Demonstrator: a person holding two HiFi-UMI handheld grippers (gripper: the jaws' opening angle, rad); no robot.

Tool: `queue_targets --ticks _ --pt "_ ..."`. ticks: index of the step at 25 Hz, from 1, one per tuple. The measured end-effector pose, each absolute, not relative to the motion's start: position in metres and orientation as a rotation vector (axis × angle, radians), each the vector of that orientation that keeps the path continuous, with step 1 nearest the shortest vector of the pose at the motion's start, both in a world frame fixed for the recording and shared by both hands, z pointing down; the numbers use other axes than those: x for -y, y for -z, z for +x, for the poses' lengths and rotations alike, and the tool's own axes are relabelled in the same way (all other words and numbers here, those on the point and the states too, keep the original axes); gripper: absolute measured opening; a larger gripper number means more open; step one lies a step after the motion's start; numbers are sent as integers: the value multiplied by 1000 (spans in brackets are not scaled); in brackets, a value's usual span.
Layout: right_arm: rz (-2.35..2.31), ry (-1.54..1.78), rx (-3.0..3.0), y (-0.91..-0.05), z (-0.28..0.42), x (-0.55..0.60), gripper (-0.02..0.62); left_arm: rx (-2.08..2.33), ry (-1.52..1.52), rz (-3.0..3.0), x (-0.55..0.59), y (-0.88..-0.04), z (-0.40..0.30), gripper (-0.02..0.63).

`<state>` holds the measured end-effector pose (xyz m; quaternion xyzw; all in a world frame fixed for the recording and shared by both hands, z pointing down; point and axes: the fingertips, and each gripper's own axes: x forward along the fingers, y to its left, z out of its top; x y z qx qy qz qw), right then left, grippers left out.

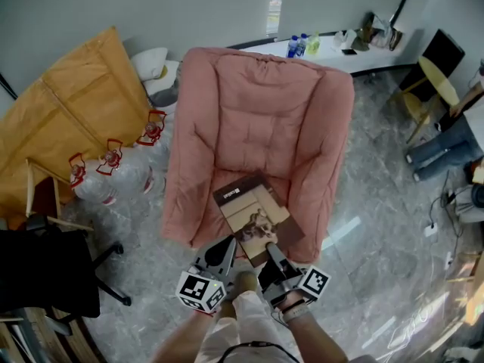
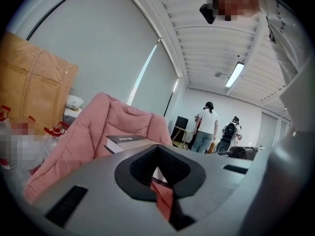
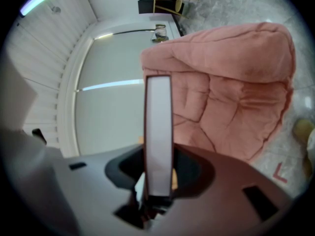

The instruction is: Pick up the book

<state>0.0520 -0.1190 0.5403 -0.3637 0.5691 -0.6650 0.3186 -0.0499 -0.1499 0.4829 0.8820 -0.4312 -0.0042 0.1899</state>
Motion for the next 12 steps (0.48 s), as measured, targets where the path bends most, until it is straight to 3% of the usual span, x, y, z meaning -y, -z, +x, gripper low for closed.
queue_targets --ticks 12 --pt "-942 1757 -1534 -525 54 119 158 1198 10 2534 148 -464 -43 21"
